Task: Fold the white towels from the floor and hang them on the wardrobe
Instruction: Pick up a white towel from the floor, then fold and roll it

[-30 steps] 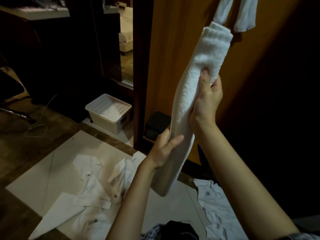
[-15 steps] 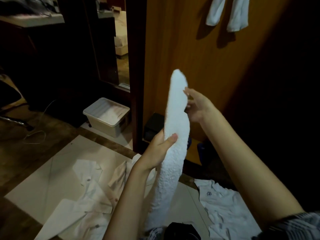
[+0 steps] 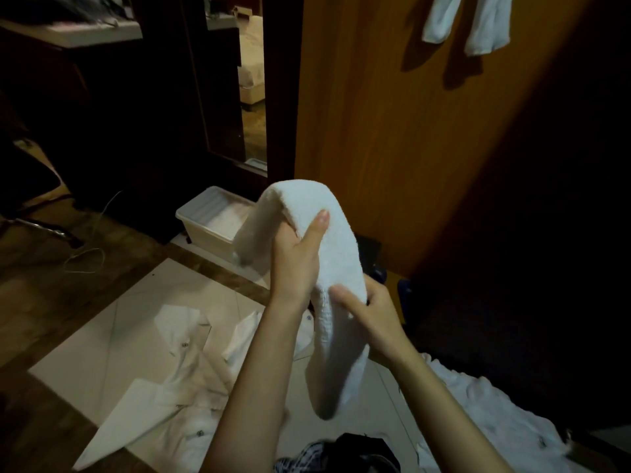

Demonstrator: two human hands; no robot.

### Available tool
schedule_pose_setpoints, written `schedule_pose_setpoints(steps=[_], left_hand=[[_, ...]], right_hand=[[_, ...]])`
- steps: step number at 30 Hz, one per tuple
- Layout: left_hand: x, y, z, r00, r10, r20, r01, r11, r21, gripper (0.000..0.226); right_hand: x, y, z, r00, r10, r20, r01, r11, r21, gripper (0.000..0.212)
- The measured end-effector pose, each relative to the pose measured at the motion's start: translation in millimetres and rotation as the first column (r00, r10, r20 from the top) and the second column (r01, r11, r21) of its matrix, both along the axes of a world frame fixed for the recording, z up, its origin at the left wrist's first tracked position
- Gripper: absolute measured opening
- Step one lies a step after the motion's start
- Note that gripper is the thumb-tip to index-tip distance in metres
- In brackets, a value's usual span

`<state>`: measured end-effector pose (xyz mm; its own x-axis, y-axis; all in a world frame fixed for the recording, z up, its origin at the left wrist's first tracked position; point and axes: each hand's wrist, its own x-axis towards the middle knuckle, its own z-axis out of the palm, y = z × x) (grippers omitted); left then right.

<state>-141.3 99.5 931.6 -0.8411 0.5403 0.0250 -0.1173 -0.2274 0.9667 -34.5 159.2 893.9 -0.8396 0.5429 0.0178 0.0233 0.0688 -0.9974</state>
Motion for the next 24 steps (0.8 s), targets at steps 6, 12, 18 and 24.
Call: schedule_pose_setpoints(steps=[6,12,18,24], left_hand=[[-4,-1,3,0.991,0.134,-0.025,-0.136,0.988,-0.071,0.059],[-9,-13,3,0.929,-0.358,0.097,0.297,0.874,0.385,0.096],[4,-7,6,0.823,-0.566,0.053,0.485,0.747,0.454,0.078],[0,-4,6,0.909,-0.388,0.151,0.341,0.902,0.265,0.035]], right_hand=[[4,2,-10,0.992,0.117,0.053,-0.117,0.993,-0.007,0.053],[-6,20,18,0.933,0.291,-0.212,-0.353,0.853,-0.384,0.028],[-20,22,24,0.865,0.429,-0.261,-0.501,0.709,-0.496,0.055],[-4,22,12,0.979,0.203,0.024,-0.201,0.977,-0.065,0.062]])
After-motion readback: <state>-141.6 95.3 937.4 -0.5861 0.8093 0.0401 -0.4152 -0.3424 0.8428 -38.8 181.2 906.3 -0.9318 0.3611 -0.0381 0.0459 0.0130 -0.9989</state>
